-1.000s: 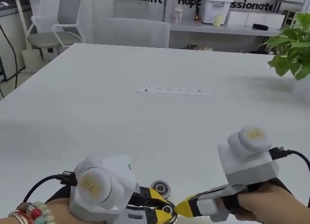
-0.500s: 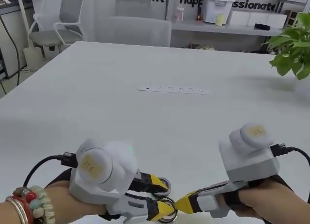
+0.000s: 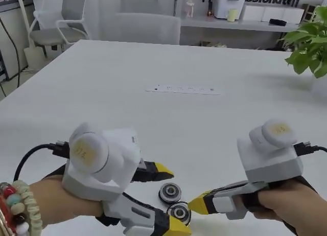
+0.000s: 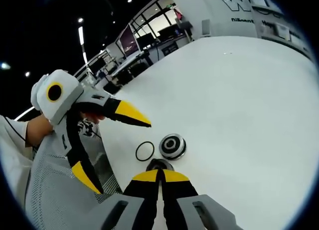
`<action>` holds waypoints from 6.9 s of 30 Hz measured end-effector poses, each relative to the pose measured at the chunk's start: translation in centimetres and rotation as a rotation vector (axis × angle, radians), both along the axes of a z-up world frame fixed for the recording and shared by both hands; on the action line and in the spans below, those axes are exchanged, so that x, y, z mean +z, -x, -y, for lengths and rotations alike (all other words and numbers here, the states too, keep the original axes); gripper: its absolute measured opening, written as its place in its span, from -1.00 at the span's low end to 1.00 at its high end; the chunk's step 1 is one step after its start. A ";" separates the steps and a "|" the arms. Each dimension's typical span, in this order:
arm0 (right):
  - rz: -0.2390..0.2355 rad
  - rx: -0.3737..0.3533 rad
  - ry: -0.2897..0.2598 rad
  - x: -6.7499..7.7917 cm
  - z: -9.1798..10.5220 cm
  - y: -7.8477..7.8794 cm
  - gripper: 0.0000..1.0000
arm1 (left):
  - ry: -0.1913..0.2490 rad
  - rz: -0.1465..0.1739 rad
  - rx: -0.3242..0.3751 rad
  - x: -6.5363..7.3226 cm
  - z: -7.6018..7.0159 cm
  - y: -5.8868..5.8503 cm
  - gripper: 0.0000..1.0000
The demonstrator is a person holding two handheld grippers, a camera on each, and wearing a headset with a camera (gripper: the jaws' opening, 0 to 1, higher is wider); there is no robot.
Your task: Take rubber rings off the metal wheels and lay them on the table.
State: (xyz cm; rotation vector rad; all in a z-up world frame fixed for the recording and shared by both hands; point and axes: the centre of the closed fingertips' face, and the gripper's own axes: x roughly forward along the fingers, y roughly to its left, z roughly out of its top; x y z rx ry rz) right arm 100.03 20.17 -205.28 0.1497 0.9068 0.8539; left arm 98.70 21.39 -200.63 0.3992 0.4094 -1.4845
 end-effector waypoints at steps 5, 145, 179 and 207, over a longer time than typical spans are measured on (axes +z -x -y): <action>0.008 -0.007 -0.010 0.4 0.2 -0.1 -1.00 | 0.029 0.042 0.031 1.9 -0.7 -1.2 0.34; 0.232 0.237 0.127 -0.8 -6.7 1.1 -1.00 | -0.019 -0.044 0.352 0.5 -13.9 1.4 0.76; 0.296 0.235 0.156 -0.4 -6.1 -0.1 -0.75 | -0.023 -0.039 0.354 0.2 -14.0 1.2 0.74; 0.404 -0.075 0.056 6.0 -0.6 -5.3 -0.63 | 0.009 -0.027 0.325 1.0 -13.5 1.5 0.75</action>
